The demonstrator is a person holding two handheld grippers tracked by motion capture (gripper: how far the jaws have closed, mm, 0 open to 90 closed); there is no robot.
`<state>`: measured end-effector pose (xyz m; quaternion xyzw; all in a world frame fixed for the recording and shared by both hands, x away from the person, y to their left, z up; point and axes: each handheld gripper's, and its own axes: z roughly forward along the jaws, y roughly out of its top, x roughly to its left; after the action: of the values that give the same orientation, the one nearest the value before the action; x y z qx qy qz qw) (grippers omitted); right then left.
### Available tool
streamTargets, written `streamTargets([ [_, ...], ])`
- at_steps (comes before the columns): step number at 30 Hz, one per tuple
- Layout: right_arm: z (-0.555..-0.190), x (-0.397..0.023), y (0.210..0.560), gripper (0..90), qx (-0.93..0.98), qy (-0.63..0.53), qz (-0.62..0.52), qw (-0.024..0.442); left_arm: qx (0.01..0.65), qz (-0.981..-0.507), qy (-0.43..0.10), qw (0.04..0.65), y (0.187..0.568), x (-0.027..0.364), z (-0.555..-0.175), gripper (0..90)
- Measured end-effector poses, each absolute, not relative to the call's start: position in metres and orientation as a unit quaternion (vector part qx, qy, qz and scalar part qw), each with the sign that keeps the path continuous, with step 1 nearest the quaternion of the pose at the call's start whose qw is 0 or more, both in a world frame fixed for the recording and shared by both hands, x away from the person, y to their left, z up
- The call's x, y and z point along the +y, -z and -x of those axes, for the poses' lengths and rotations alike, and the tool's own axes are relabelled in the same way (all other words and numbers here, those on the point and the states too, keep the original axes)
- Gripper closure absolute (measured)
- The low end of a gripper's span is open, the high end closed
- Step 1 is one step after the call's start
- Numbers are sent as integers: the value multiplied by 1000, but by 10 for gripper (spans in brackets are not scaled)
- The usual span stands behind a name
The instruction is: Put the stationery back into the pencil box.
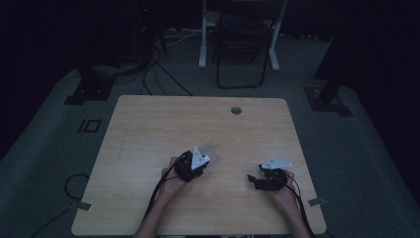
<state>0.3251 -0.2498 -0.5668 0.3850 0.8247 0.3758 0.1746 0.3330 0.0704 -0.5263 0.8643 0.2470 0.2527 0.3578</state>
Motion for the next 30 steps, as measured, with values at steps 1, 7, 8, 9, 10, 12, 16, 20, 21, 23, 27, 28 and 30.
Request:
streamTargets([
  [1,-325,-250,567,315,825,-376,-385,175,247,-864,-253,359,527,70,-333,711],
  [7,-325,-250,567,315,825,-376,-385,175,246,-866,-253,354,529,69,-334,711],
  [8,-325,-250,567,315,825,-376,-385,175,244,-867,-255,350,531,69,-335,711],
  [9,-325,-250,567,315,825,-376,-385,175,244,-868,-256,350,531,68,-335,711],
  [10,-325,-250,567,315,825,-376,-385,175,245,-868,-257,349,532,68,-335,711],
  [12,-325,-250,567,315,825,-376,-385,174,245,-868,-257,349,532,68,-335,710],
  [16,-325,-250,567,316,825,-376,-385,174,242,-868,-262,344,534,67,-336,710],
  [20,-325,-250,567,315,825,-376,-385,175,241,-869,-268,339,534,67,-336,709],
  [21,-325,-250,567,315,824,-376,-386,174,241,-869,-269,338,535,66,-335,709],
  [23,-325,-251,567,315,825,-376,-385,174,241,-869,-270,337,535,66,-335,708],
  [27,-324,-251,567,315,824,-376,-386,175,239,-870,-271,335,536,67,-334,705],
  [28,-324,-251,567,315,824,-376,-386,175,240,-870,-270,336,536,67,-334,704],
  [30,-324,-251,567,316,824,-376,-386,175,239,-870,-268,338,536,67,-334,689],
])
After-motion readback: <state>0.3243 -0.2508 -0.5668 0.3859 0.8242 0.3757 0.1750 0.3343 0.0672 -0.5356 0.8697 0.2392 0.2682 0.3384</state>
